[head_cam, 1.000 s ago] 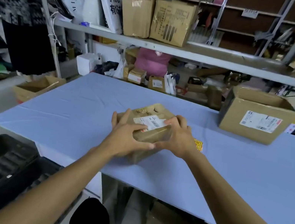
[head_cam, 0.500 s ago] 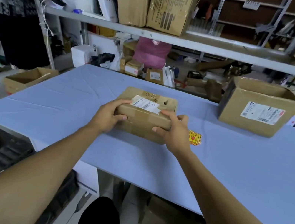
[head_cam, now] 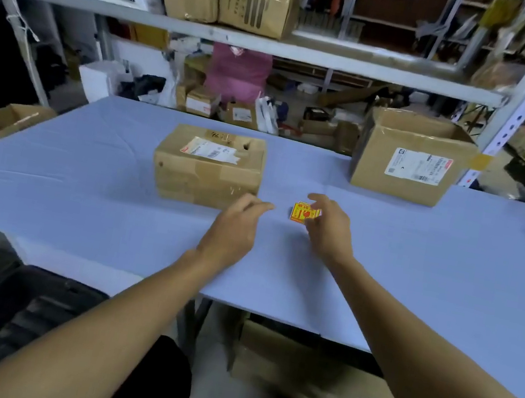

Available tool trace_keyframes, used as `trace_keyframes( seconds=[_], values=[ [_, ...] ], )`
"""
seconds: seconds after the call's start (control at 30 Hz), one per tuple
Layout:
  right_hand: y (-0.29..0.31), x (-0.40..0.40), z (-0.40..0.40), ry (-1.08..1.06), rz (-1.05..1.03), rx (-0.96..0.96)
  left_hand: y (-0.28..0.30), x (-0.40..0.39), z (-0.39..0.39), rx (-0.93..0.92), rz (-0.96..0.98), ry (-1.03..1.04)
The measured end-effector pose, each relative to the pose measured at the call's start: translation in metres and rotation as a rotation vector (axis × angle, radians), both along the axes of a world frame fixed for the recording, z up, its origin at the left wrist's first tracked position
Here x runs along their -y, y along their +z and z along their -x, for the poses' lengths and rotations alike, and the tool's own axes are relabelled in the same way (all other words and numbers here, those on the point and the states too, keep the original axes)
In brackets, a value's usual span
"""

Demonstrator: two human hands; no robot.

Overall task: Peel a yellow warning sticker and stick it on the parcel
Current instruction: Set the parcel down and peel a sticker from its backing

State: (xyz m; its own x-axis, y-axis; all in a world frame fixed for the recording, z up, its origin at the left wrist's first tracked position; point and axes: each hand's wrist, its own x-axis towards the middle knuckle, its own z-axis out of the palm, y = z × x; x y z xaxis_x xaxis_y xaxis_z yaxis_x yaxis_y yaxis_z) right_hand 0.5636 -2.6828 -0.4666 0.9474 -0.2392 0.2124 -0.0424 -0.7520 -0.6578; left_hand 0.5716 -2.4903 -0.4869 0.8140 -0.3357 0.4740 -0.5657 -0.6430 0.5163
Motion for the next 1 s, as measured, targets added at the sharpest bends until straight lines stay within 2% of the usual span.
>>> trace_keyframes(
  seconds=[0.1, 0.17, 0.37, 0.57, 0.7, 1.0],
  values=[
    [-0.017, 0.032, 0.009, -0.135, -0.042, -0.014, -0.007, 0.037, -0.011, -0.215, -0.062, -0.057],
    [-0.025, 0.042, 0.006, -0.175, -0.053, -0.034, -0.008, 0.053, -0.026, -0.286, -0.096, -0.037],
    [-0.033, 0.046, -0.028, -0.078, 0.025, -0.061, -0.014, 0.08, -0.077, -0.278, -0.169, 0.021],
    [-0.04, 0.049, -0.051, 0.015, 0.136, -0.021, -0.025, 0.085, -0.096, -0.21, -0.119, 0.013],
    [-0.044, 0.051, -0.054, 0.036, 0.183, -0.011, -0.028, 0.087, -0.097, -0.191, -0.184, 0.029],
    [-0.041, 0.048, -0.053, 0.023, 0.103, -0.047, -0.028, 0.083, -0.094, -0.218, -0.003, -0.045]
  ],
)
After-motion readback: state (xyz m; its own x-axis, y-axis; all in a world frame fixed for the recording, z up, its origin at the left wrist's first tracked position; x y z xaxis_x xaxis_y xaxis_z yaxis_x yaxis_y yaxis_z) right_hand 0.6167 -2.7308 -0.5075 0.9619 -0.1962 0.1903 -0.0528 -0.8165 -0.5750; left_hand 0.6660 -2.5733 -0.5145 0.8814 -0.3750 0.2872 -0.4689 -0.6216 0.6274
